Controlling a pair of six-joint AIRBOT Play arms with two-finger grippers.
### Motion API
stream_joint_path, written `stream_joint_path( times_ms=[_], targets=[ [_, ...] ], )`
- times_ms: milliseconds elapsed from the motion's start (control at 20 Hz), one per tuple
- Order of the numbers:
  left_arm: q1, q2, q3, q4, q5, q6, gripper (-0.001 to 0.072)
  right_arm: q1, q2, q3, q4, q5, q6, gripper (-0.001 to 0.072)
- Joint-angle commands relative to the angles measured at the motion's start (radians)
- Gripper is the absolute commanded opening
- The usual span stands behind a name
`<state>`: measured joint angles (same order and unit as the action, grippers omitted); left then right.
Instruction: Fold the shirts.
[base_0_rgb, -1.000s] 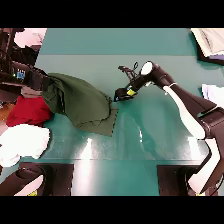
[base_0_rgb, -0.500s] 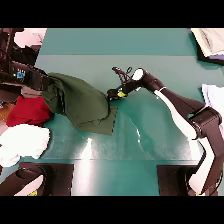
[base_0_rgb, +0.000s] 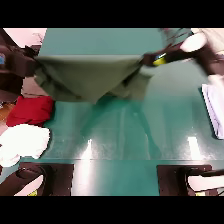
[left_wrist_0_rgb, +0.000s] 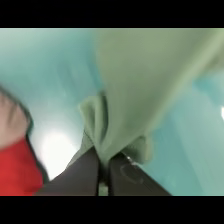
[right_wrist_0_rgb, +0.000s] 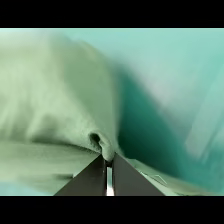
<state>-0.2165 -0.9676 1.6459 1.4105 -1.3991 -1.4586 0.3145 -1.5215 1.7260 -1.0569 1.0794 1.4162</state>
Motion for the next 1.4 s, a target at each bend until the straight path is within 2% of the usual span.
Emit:
stream_joint_path(
  times_ms=[0,250,450,650,800,950,1100,1250,1350],
  targets=[
    [0.001,0.001,0.101,-0.059,0.03,-0.011,0.0028,-0.169,0.252,0.0,-0.05,0.002,0.008,0.0016],
    [0.001,0.001,0.193,-0.112,0.02,-0.012,0.0028,-0.287,0.512,0.0,-0.053,-0.013,0.006,0.0016],
    [0.001,0.005,0.319,-0.283,0.013,-0.011,0.0028,-0.339,0.666,0.001,-0.055,-0.067,-0.013,0.0016],
    [0.001,0.005,0.492,-0.342,0.058,-0.012,0.0028,-0.409,0.776,0.001,-0.07,-0.08,-0.013,0.0015],
    [0.001,0.002,0.484,-0.37,0.07,-0.034,0.0027,-0.444,0.788,0.001,-0.07,-0.018,-0.012,0.0015],
    [0.001,-0.003,0.271,-0.358,0.021,-0.034,0.0027,-0.448,0.712,0.001,-0.035,0.048,-0.011,0.0015],
    [0.001,-0.006,-0.074,-0.335,0.013,-0.032,0.0028,-0.397,0.546,0.001,-0.011,0.16,0.005,0.0015],
    [0.001,-0.006,-0.456,-0.314,0.135,-0.032,0.0027,-0.291,0.322,0.001,-0.02,0.236,0.015,0.0015],
    [0.001,-0.021,-0.668,-0.3,0.258,-0.026,0.0028,-0.217,0.165,0.001,-0.041,0.198,0.015,0.0015]
  ],
)
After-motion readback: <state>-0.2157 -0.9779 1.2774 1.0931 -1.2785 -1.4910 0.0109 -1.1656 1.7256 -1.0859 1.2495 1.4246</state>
